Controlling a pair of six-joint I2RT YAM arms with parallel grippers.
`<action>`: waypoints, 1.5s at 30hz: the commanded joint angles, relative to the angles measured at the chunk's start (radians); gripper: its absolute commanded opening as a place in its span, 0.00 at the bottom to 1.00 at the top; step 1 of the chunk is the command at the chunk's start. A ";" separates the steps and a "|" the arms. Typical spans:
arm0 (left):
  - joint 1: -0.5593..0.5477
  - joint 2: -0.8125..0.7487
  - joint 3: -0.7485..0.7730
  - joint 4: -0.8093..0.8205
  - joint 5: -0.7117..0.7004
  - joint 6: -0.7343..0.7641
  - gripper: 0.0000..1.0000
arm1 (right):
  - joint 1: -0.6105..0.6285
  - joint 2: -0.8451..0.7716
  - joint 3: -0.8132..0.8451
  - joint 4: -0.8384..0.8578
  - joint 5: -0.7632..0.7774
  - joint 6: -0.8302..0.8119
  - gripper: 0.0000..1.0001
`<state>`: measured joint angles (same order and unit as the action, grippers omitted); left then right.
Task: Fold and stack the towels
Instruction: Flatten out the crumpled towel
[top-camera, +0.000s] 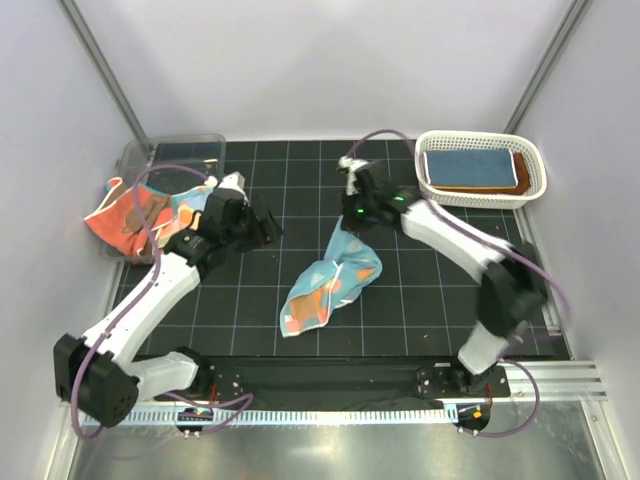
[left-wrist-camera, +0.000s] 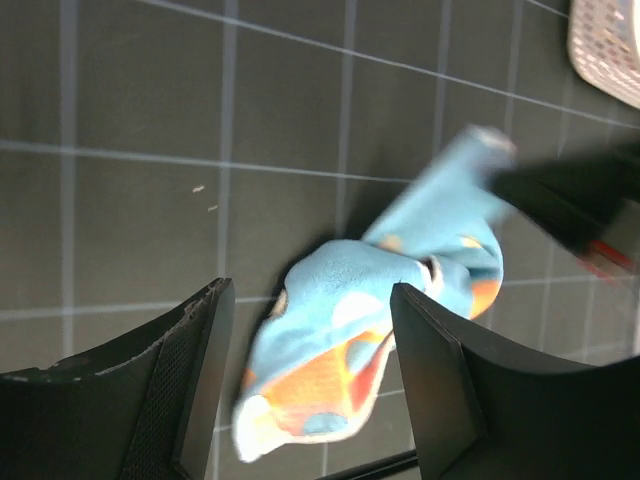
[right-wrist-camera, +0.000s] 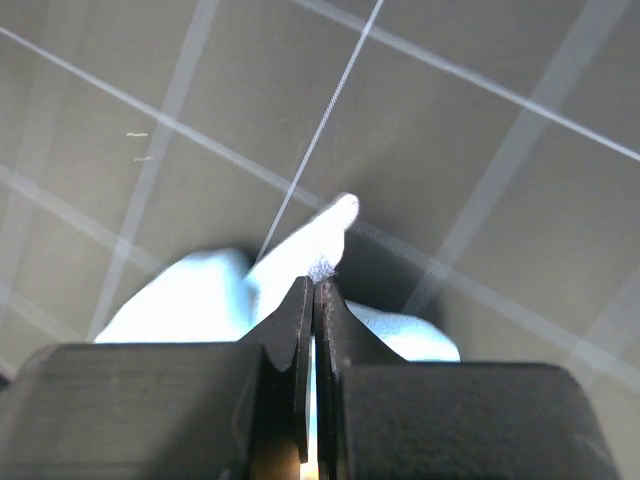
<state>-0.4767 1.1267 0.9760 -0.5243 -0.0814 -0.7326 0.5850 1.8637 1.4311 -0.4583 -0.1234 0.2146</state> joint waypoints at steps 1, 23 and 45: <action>0.007 0.082 0.059 0.099 0.164 0.068 0.68 | -0.005 -0.383 -0.177 0.056 0.114 0.075 0.01; -0.086 0.850 0.237 0.775 0.687 0.160 0.63 | -0.231 -0.685 -0.711 0.101 0.581 0.399 0.01; -0.171 1.183 0.711 0.437 0.434 0.305 0.64 | -0.384 -0.678 -0.796 0.181 0.495 0.371 0.01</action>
<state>-0.6224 2.2917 1.6485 -0.0147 0.4149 -0.4557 0.2028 1.1912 0.6121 -0.3283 0.3733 0.5819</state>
